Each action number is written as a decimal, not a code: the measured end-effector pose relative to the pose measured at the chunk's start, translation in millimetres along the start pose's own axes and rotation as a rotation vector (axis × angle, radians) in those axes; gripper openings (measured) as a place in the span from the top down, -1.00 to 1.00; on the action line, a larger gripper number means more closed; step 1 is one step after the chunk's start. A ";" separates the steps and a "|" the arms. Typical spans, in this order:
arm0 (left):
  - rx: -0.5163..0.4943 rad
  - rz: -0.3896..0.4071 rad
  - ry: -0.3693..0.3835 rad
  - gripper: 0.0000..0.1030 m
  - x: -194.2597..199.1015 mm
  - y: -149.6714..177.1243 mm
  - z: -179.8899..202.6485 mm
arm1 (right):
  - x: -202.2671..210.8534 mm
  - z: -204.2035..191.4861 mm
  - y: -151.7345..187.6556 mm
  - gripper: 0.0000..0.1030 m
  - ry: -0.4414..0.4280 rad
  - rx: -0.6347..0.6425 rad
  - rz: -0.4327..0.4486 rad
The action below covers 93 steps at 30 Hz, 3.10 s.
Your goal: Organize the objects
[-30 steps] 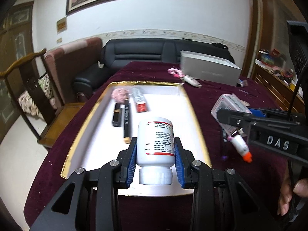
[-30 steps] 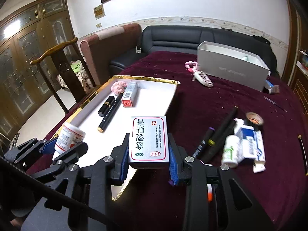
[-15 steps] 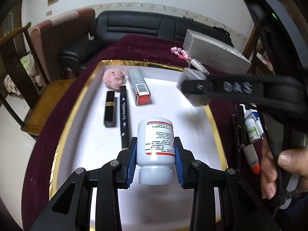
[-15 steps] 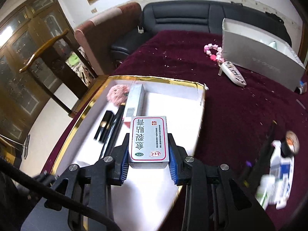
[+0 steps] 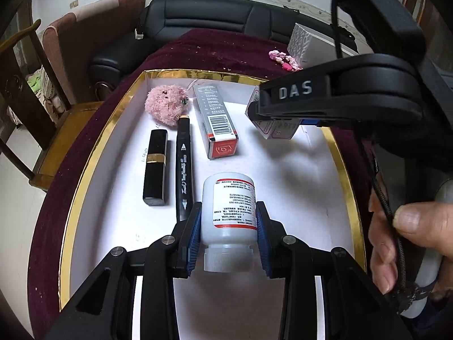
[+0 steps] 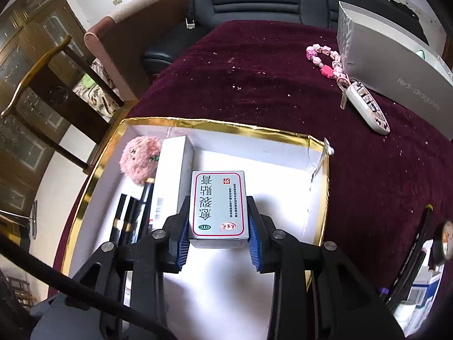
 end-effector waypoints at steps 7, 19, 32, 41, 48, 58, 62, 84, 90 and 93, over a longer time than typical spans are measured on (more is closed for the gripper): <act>0.036 -0.038 0.019 0.42 -6.6 -2.6 -2.1 | -16.1 -2.9 -4.7 0.39 0.024 -0.017 -0.013; 0.092 -0.062 0.045 0.42 -3.5 5.2 -4.7 | -28.3 -9.6 -3.6 0.38 0.059 0.007 -0.025; 0.096 -0.013 0.044 0.41 5.9 -0.7 -4.9 | -11.7 -16.1 -4.0 0.14 0.086 0.045 0.013; 0.099 0.024 0.049 0.41 17.3 -4.9 -9.8 | 16.0 -24.4 -0.6 0.09 0.109 0.106 0.075; 0.084 0.051 0.052 0.40 32.9 -8.1 -4.2 | 44.1 -24.0 4.1 0.06 0.088 0.109 0.114; 0.064 0.067 0.060 0.40 52.7 3.9 15.9 | 99.1 3.3 35.6 -0.02 -0.004 0.041 0.159; 0.022 0.091 0.099 0.40 72.5 14.1 42.9 | 130.7 40.2 67.4 -0.02 -0.037 -0.005 0.177; -0.322 -0.083 0.103 0.59 2.3 19.8 185.0 | 191.6 180.6 152.6 -0.13 -0.048 -0.217 0.287; -0.367 -0.140 0.096 0.59 -22.5 25.2 196.8 | 189.2 185.1 154.7 -0.13 -0.066 -0.246 0.275; -0.358 -0.154 0.069 0.74 -35.1 29.2 193.6 | 187.0 181.9 155.3 -0.13 -0.063 -0.230 0.269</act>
Point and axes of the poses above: each gripper's, at about its wrist camera, not at the fingertips, and x roughly against the way its jaws point, z to its right, y to its underside, the point moved 6 cm from there along -x, roughly the way its jaws point, and after that the axes turned 8 degrees about z, right-handed, at the moved point
